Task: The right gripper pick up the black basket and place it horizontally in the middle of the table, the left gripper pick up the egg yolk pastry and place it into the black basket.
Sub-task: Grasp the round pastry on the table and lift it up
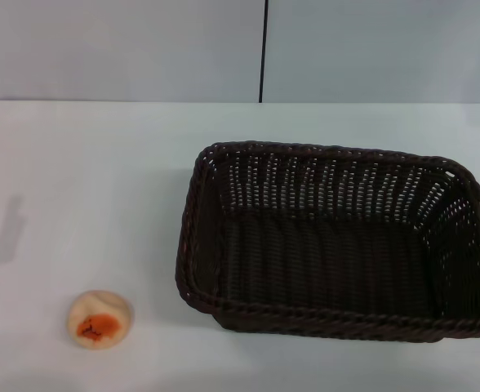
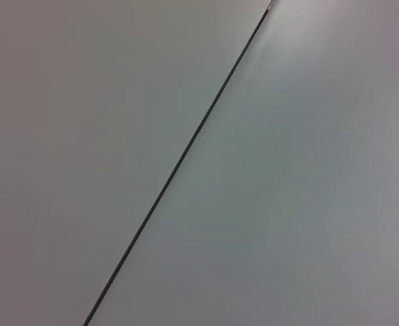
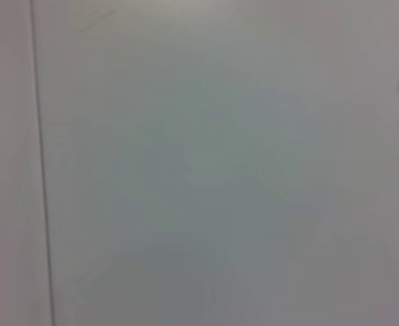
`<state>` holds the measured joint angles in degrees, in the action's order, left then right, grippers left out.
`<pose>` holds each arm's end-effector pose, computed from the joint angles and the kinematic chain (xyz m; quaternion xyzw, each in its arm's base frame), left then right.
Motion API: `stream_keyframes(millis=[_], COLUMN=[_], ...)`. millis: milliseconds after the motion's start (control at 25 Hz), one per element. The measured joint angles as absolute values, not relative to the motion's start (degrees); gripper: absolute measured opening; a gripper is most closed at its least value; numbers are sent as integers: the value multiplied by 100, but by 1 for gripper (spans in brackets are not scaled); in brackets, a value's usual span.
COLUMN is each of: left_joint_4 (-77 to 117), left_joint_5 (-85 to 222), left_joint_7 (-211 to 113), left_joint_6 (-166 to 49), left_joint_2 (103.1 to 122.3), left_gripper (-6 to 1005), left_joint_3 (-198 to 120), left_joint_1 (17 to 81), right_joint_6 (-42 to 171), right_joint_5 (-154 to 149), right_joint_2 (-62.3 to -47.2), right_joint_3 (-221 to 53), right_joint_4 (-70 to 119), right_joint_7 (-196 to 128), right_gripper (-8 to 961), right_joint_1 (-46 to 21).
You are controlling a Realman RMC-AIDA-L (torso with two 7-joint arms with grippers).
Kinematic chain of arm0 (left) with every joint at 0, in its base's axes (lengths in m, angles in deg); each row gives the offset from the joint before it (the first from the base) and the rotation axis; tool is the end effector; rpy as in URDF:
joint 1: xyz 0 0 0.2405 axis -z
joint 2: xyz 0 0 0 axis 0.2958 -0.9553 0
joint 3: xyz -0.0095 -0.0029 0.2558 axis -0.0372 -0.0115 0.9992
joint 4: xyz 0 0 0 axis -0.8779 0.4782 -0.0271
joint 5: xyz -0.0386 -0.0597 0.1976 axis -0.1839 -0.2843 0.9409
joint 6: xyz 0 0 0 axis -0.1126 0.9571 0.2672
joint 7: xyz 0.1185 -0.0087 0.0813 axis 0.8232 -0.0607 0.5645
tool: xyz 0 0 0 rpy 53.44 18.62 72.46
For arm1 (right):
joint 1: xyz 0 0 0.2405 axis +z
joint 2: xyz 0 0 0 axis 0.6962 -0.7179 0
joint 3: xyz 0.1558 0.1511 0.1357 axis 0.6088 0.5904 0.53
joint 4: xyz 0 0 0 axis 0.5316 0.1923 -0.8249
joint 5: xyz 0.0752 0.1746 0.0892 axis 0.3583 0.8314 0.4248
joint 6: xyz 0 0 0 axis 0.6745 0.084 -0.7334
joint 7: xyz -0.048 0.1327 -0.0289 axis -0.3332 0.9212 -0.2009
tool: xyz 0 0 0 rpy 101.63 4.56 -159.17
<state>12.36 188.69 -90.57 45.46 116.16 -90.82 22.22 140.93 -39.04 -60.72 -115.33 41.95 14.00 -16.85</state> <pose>-0.3399 0.1745 0.0494 -0.5474 -0.2276 -0.5998 0.5374 0.2742 0.3547 0.0853 -0.6601 0.1672 0.5511 0.4823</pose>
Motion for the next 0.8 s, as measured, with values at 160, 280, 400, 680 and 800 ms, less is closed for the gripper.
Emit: stream_keyframes(millis=[160,280,400,680,800], left_joint_4=[1281,1294,1298,1369,1369], left_joint_5=[18870,18870,18870,18869,18869], left_joint_7=[-9056,-9055,-9055,-9054,-9054], left_joint_6=[4539,4538,4536,4553,4559], left_joint_2=[11619,11616,11613,11603,11605], left_gripper=[711,711,710,710,710], left_joint_3=[-9082,-9082,-9094,-9289,-9330], left_joint_1=[2221,2221,2217,2175,2177], right_joint_6=[13859,13747,13663,13555,13502], right_joint_5=[-3845,-3841,-3839,-3838,-3830], right_joint_2=[-6079,-6071,-6072,-6062,-6073], right_joint_3=[-11530,-11535,-11566,-11406,-11320], right_joint_4=[4097,4077,4074,4122,4097], right_joint_7=[1268,1265,1254,1229,1157], right_gripper=[393,393,393,393,393], right_joint_1=[-1542,-1486,-1423,-1413,-1349])
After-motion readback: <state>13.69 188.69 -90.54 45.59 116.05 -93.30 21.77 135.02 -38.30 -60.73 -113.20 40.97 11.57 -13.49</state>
